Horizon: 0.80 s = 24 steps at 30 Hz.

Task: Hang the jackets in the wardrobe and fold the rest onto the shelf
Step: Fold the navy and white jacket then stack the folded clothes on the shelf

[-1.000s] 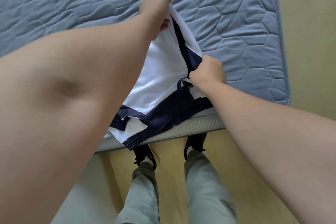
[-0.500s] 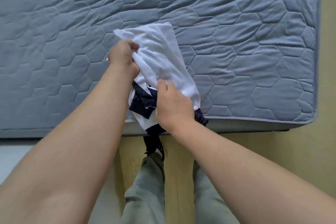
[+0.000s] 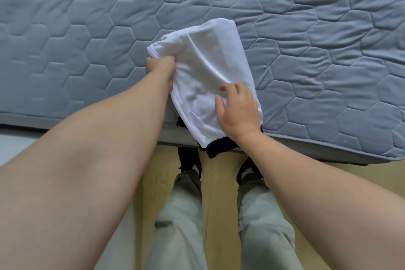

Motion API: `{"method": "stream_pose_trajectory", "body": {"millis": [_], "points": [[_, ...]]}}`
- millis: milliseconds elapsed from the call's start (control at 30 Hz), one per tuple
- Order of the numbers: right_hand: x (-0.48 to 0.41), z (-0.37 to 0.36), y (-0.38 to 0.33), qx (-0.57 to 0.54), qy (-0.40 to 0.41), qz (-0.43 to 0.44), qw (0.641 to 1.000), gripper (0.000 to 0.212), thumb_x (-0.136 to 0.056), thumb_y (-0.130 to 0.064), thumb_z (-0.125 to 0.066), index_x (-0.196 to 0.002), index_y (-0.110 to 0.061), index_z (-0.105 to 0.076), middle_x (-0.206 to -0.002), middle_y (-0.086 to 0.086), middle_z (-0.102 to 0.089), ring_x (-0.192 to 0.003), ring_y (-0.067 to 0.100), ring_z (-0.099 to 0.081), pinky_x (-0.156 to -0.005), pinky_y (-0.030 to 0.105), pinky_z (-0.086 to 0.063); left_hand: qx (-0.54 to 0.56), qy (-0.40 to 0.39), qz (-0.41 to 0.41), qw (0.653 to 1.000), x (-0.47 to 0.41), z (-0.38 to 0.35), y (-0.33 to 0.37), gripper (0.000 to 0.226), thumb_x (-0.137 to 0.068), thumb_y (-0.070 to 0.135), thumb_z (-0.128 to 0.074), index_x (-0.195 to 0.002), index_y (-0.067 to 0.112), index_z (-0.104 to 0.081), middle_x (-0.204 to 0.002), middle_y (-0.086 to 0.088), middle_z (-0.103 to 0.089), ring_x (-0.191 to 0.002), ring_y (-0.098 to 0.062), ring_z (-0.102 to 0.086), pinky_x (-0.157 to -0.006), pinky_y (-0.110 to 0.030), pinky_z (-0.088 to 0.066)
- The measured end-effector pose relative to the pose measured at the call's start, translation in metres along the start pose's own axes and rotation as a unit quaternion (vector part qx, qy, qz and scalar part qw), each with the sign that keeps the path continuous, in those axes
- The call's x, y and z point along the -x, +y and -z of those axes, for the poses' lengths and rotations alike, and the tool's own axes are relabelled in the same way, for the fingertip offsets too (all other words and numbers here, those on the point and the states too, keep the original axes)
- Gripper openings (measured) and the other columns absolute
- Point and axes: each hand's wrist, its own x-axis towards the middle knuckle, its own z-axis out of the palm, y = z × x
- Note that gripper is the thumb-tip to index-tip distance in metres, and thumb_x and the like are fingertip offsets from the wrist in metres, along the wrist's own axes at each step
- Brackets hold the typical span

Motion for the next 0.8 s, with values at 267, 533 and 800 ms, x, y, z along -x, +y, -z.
{"method": "stream_pose_trajectory", "body": {"millis": [267, 533, 800], "points": [[-0.052, -0.001, 0.04, -0.1, -0.104, -0.36, 0.922, 0.067, -0.097, -0.057, -0.047, -0.143, -0.01, -0.035, -0.145, 0.016, -0.047, -0.132, 0.039, -0.046, -0.11, 0.051, -0.037, -0.106, -0.161, 0.128, 0.973, 0.03, 0.004, -0.048, 0.048, -0.07, 0.007, -0.072, -0.117, 0.008, -0.064, -0.113, -0.014, -0.066, -0.092, -0.034, -0.069, -0.075, -0.045, -0.06], [-0.064, 0.012, 0.068, -0.2, -0.161, -0.299, 0.919, 0.051, -0.088, -0.064, -0.063, -0.105, -0.016, -0.067, -0.101, 0.0, -0.069, -0.086, 0.022, -0.067, -0.075, 0.03, -0.05, -0.058, -0.195, 0.098, 0.974, 0.018, 0.011, -0.083, 0.054, -0.081, 0.038, -0.084, -0.123, 0.013, -0.063, -0.111, -0.008, -0.074, -0.098, -0.028, -0.072, -0.087, -0.047, -0.059], [-0.048, 0.03, 0.049, -0.447, -0.231, -0.366, 0.783, 0.037, -0.072, -0.014, -0.079, -0.108, -0.018, -0.069, -0.094, 0.007, -0.077, -0.073, 0.025, -0.074, -0.063, 0.038, -0.06, -0.05, -0.317, 0.126, 0.939, 0.037, 0.04, -0.074, 0.046, -0.079, -0.005, -0.074, -0.124, 0.005, -0.068, -0.114, -0.016, -0.074, -0.105, -0.037, -0.071, -0.089, -0.053, -0.058]]}}
